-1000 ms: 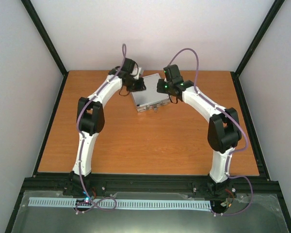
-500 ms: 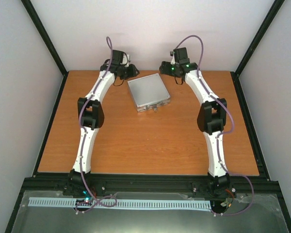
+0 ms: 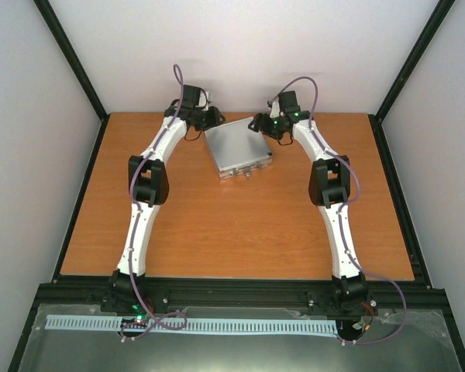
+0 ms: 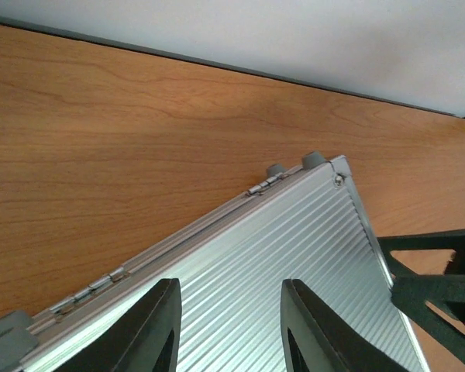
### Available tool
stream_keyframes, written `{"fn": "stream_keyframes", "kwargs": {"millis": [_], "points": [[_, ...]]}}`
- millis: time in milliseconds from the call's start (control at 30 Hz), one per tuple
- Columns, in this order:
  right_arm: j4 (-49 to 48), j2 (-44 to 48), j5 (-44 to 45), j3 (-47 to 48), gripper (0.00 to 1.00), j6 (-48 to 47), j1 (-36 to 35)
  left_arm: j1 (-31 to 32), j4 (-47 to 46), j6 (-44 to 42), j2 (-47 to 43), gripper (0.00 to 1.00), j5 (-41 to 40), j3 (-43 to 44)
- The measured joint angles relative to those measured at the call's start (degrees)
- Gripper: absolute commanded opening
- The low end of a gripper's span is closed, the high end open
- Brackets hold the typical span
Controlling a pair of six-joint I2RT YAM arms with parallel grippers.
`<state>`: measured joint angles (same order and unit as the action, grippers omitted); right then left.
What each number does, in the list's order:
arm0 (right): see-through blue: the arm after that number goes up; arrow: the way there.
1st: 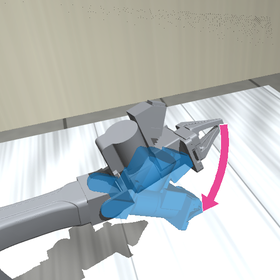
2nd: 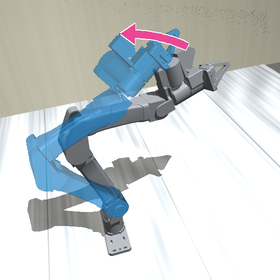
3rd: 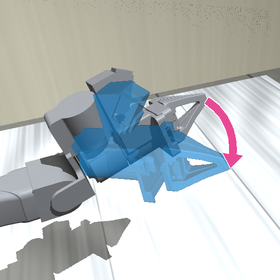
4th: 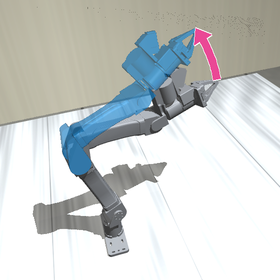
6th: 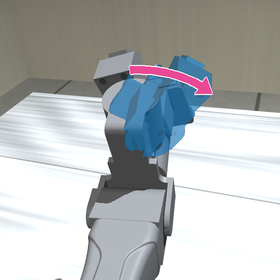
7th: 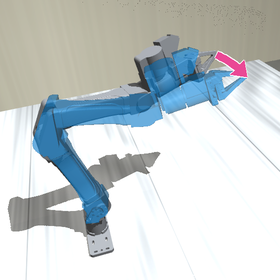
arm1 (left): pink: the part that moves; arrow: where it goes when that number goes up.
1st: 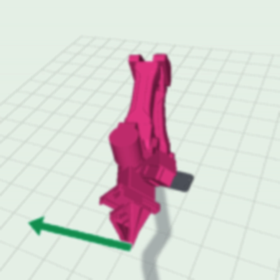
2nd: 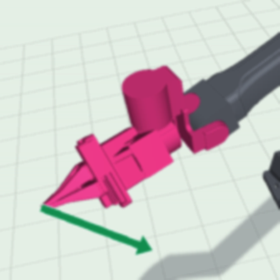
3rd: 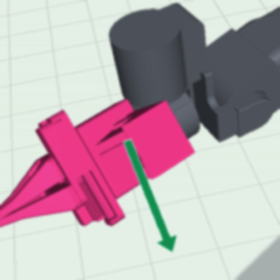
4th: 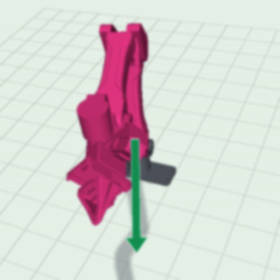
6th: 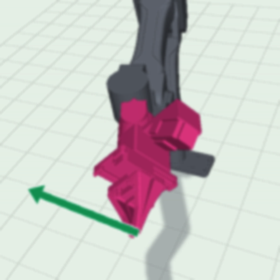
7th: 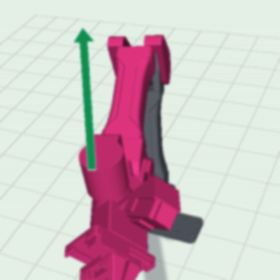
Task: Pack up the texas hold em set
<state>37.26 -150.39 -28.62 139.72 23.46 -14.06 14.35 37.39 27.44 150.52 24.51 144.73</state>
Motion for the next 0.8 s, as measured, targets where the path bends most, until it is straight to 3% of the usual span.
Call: {"fn": "stream_keyframes", "kwargs": {"millis": [167,533,800], "points": [[-0.28,0.0,-2.1,0.15,0.78,-0.07,-0.04,0.0,-0.7,-0.04,0.2,0.47,-2.73,-0.13],[0.11,0.0,-4.11,0.15,0.76,-0.52,-0.04,-0.96,-1.62,-1.11,3.85,0.48,-6.73,1.9],[0.72,0.0,-6.34,0.15,0.74,-1.57,0.35,-1.42,-2.27,-4.24,3.74,0.42,-2.62,0.17]]}}
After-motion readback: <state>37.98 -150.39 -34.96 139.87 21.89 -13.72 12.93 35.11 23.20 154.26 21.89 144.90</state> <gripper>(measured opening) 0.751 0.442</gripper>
